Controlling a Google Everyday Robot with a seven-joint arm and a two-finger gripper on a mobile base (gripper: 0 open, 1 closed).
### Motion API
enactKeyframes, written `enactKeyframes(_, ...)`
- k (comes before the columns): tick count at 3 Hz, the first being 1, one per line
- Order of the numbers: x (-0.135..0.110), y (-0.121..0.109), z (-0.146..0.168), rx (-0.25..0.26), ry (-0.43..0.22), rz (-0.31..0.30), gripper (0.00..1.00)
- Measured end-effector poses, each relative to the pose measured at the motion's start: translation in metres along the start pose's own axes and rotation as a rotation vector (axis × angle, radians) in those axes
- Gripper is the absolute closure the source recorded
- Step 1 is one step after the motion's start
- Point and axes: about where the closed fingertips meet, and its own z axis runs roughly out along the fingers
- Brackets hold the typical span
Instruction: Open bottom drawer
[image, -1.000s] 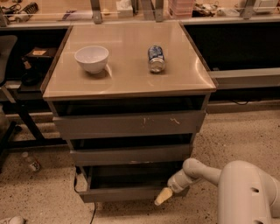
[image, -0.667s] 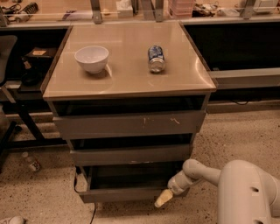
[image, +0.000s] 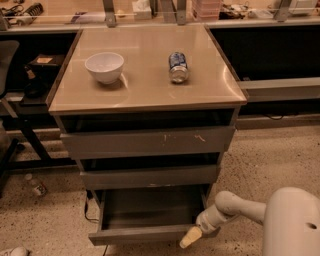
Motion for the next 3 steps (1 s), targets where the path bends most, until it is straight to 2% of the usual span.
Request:
enactKeyframes(1,0.03,0.043,-0.014,-0.018,0.012,0.02,0.0)
enactKeyframes(2,0.02,0.039,-0.013,-0.017,0.012,0.009,0.0)
enactKeyframes(3,0.024,0.037,-0.01,-0.039,0.039,0.029,0.0)
